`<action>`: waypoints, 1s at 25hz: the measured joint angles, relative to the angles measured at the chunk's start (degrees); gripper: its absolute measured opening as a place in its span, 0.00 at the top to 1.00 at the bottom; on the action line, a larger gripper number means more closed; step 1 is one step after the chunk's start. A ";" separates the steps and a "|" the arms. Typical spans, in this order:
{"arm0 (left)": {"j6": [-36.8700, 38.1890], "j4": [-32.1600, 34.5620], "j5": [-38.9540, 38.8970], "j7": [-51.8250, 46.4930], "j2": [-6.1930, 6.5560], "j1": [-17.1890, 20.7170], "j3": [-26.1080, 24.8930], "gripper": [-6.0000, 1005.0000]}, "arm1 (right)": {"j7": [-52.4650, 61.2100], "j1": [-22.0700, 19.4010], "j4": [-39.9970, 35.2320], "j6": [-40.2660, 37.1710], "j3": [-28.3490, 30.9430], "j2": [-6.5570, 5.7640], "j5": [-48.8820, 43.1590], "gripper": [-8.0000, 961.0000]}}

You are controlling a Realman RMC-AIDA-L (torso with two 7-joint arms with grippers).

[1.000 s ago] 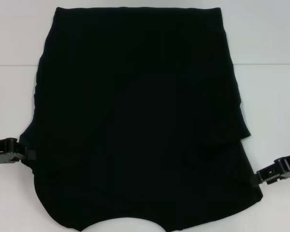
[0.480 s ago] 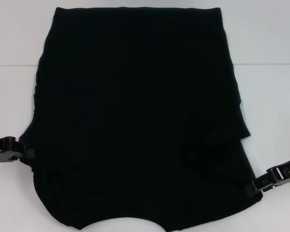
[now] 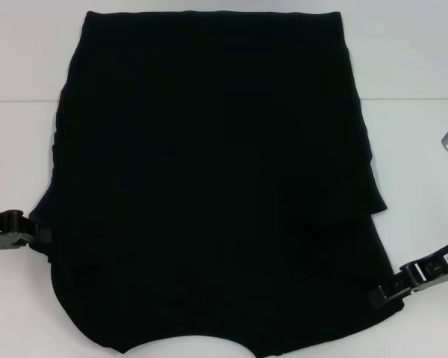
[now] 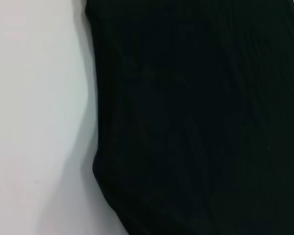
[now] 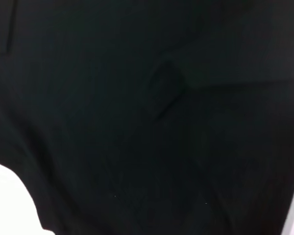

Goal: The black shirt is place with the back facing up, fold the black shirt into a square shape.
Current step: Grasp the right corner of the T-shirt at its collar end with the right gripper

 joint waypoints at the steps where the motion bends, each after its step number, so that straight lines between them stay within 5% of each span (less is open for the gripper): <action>1: -0.05 0.00 0.00 0.00 0.00 0.00 0.00 0.94 | 0.01 0.04 0.02 0.06 -0.22 0.13 0.00 0.41; 9: -0.20 0.00 -0.15 0.00 0.00 0.00 0.00 0.94 | 0.02 -0.05 -0.41 -0.41 -0.45 0.66 0.13 0.41; 17: -0.20 0.00 -0.31 -0.24 0.00 0.25 -0.09 0.94 | 1.68 -0.84 -0.78 -0.98 0.46 -1.34 -0.63 0.42; 25: -0.18 -0.06 -0.33 -0.40 0.00 0.26 -0.09 0.94 | 1.33 -0.59 -0.35 0.49 -0.16 -0.48 -0.64 0.43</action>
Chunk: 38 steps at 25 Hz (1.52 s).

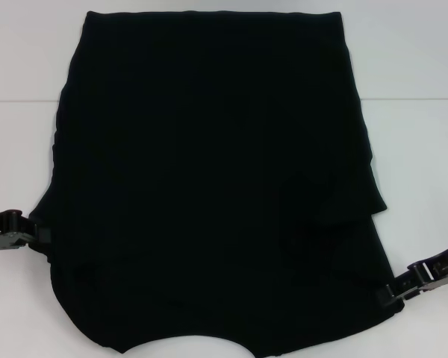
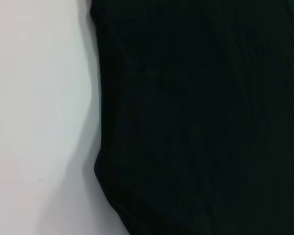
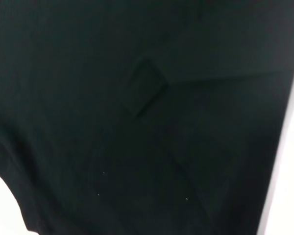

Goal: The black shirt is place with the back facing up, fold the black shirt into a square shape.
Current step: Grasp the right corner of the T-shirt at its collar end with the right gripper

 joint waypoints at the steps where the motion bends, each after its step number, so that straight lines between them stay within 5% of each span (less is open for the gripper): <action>1: 0.00 0.00 0.00 0.00 0.00 0.00 0.00 0.94 | 0.00 0.06 0.12 0.23 -0.10 0.10 0.00 0.43; 14: -0.02 -0.03 0.00 -0.11 0.00 -0.21 0.00 0.94 | -0.10 0.45 -0.01 0.64 -0.12 2.48 0.89 0.44; 28: 0.00 -0.03 -0.10 -0.12 0.00 -0.37 0.00 0.94 | -0.07 0.02 0.23 -0.88 -0.05 2.70 2.70 0.46; 38: 0.18 -0.03 -0.17 0.10 -0.05 -0.29 0.00 0.94 | 0.49 -0.06 0.24 -0.52 1.33 2.25 2.76 0.87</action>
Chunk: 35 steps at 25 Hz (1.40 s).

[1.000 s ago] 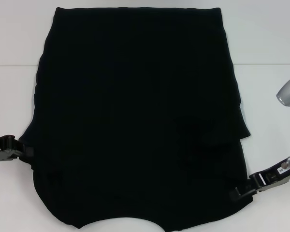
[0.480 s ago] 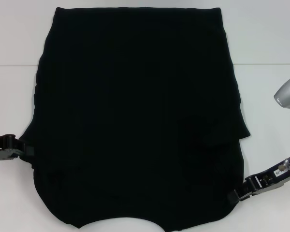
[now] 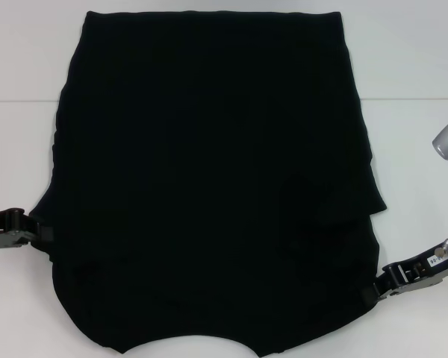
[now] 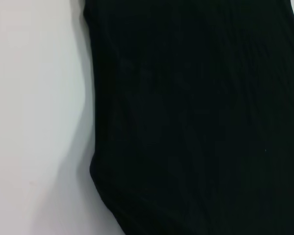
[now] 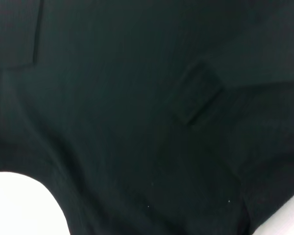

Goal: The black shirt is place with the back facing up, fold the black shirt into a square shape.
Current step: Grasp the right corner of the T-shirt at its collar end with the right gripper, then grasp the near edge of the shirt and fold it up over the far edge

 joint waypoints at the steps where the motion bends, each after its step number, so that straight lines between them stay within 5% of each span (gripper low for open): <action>1: 0.06 0.00 0.00 0.10 -0.01 0.02 0.00 0.94 | 0.00 -0.02 0.00 -0.05 0.16 -0.03 -0.05 0.92; 13: 12.57 0.22 0.61 6.29 0.43 -0.36 0.72 0.94 | 1.41 -4.97 -7.37 -7.46 4.07 -1.17 -0.04 0.92; 27: 22.30 1.12 1.51 7.38 -0.65 1.47 5.40 0.94 | 1.58 -15.54 -18.13 -17.30 6.41 1.42 -0.34 0.90; 30: 23.08 0.90 1.43 8.71 -0.72 1.63 5.30 0.94 | 0.68 -15.41 -17.22 -16.80 7.83 0.90 0.31 0.89; 35: 23.32 -4.04 -5.92 12.79 1.08 -1.04 1.35 0.94 | -3.82 -11.83 -13.20 -17.73 13.33 -0.35 5.67 0.88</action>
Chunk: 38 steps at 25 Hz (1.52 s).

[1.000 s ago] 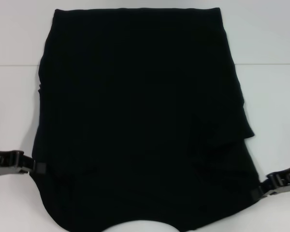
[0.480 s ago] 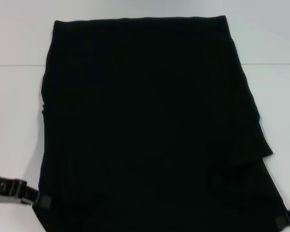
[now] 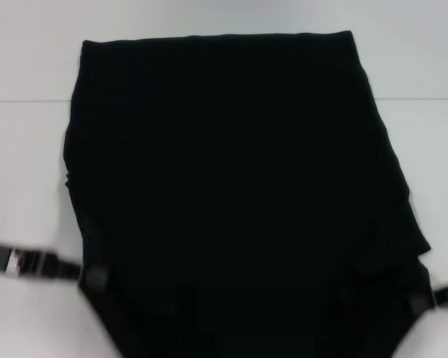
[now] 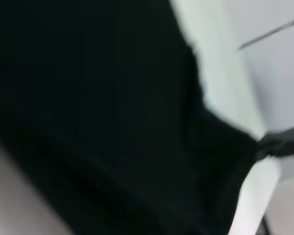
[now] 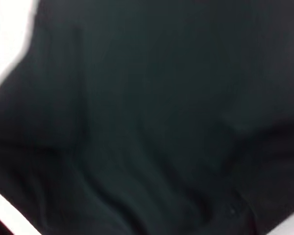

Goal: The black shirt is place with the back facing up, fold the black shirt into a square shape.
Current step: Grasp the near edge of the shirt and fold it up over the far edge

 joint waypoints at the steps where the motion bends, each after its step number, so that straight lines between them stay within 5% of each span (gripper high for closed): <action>1: -0.82 -0.74 -0.95 -0.77 0.30 -0.50 -0.95 0.93 | -0.57 0.73 1.28 0.15 1.02 -0.42 1.43 0.88; 6: -11.37 -2.84 -1.95 -9.58 0.81 -2.98 -2.25 0.93 | -0.96 3.88 7.17 4.79 5.16 -3.09 6.98 0.87; 12: -28.37 -8.31 -1.95 -14.59 0.49 -6.99 -1.32 0.93 | 0.85 7.78 9.56 18.69 6.09 -3.96 9.38 0.86; 19: -52.10 -11.63 -1.89 -20.67 -1.54 -10.64 7.02 0.93 | 0.45 13.11 16.62 42.40 2.72 -3.18 8.73 0.85; 26: -60.77 -10.96 -1.73 -25.04 -3.33 -11.01 17.30 0.92 | 0.34 17.15 24.11 61.73 -5.40 -0.93 8.41 0.84; 31: -66.12 -9.87 -1.67 -25.67 -4.65 -11.26 18.73 0.92 | 0.33 18.83 24.84 67.88 -9.49 0.36 8.40 0.83; 38: -71.63 -10.23 -0.83 -26.19 -4.75 -13.54 20.19 0.92 | 0.14 21.20 24.96 73.01 -10.00 0.30 8.47 0.81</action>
